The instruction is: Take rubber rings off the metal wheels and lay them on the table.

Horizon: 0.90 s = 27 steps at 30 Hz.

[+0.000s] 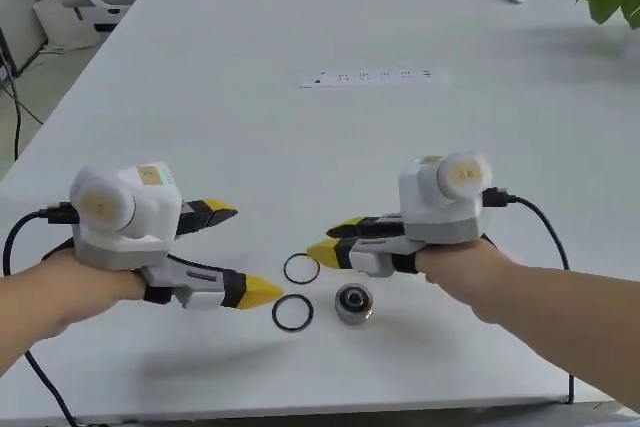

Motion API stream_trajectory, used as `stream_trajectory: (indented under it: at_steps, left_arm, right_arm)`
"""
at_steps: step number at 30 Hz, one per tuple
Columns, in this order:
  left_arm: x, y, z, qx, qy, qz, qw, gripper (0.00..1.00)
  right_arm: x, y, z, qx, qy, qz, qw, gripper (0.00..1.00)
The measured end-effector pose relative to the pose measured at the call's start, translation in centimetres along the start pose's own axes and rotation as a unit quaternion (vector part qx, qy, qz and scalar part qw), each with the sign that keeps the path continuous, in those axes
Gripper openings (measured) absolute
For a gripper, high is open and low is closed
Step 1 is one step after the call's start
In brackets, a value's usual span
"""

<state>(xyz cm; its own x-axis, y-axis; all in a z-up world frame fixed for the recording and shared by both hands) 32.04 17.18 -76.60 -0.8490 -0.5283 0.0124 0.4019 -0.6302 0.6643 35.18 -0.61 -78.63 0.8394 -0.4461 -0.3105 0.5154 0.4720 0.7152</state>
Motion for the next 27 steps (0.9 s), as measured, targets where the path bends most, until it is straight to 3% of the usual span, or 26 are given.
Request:
stream_trajectory:
  at_steps: [12,27]
  left_arm:
    - [0.0,1.4,-0.9,0.003,-0.013,-0.004,0.9999,0.78]
    - [-0.2,3.2,-2.0,0.008,-0.023,-0.013,0.9996,0.77]
  right_arm:
    - [0.9,-0.2,2.1,0.005,-0.016,0.019,0.9997,0.28]
    - [2.7,-1.5,4.3,0.004,-0.054,0.040,0.9977,0.34]
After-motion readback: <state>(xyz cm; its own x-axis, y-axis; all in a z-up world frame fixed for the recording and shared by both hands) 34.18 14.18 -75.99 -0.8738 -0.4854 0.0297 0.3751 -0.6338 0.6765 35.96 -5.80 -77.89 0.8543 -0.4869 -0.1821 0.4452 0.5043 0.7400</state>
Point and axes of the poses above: the centre of the closed fingertips' face, and the gripper's own axes: z roughly backward along the fingers, x roughly to its right, y roughly out of its top, the point moved 8 cm from there along z, roughly backward along the fingers, and after that the axes turned 15 degrees about -x, right-handed, at the moved point
